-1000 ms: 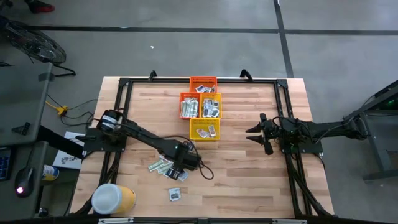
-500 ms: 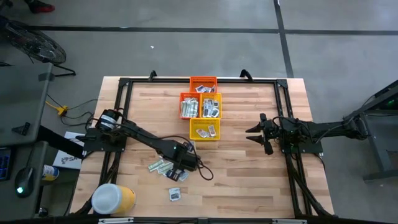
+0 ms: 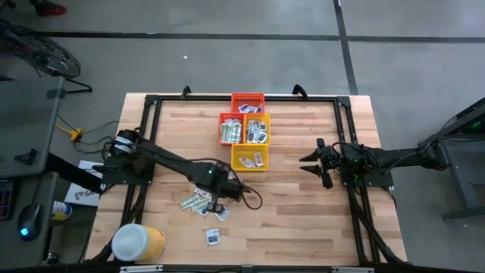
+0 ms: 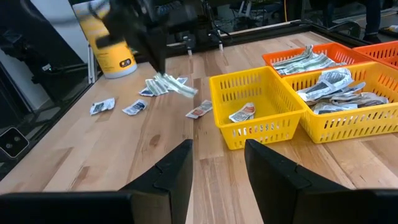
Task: Pick & Place First Aid Supplies
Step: Put the bandage into the bottom orange bin
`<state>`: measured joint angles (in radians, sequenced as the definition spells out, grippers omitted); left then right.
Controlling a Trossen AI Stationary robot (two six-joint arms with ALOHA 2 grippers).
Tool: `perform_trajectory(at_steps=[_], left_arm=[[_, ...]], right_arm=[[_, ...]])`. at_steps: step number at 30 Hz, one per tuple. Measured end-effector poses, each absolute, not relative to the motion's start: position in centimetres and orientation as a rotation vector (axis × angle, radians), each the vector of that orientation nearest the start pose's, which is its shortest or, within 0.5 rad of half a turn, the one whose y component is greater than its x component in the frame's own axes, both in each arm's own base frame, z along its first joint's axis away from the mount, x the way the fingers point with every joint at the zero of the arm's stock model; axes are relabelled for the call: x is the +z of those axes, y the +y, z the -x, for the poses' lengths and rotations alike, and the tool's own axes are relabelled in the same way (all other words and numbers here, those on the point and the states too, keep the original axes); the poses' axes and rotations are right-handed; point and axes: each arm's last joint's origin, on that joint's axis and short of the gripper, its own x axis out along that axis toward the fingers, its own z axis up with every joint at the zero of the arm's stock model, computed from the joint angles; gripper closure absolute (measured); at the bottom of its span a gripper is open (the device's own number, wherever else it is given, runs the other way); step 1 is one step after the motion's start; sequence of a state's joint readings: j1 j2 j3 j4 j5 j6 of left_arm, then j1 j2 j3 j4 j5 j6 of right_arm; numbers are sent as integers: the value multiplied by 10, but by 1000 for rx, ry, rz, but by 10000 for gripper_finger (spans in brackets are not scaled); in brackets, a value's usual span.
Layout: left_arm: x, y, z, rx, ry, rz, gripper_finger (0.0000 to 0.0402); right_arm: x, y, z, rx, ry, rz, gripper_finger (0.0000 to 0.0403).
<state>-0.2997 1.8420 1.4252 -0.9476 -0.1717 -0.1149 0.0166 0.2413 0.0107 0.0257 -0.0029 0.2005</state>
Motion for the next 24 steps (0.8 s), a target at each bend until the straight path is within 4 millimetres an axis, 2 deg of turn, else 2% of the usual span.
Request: perform_trajectory(at_steps=[5, 8, 12, 19, 24], left_arm=[[263, -99, -338, 34, 1303, -153, 401], [281, -97, -336, 112, 1311, -140, 401], [304, -89, -340, 253, 1218, -182, 401], [311, -39, -354, 437, 1161, -87, 401], [309, 5, -360, 506, 1162, -65, 401]], right_arm=[[149, 2, -111, -1, 207, -198, 263], [149, 2, -111, -1, 206, -198, 263], [149, 2, -111, -1, 207, -198, 263], [149, 2, -111, -1, 206, -198, 263], [149, 2, -111, -1, 206, -198, 263]])
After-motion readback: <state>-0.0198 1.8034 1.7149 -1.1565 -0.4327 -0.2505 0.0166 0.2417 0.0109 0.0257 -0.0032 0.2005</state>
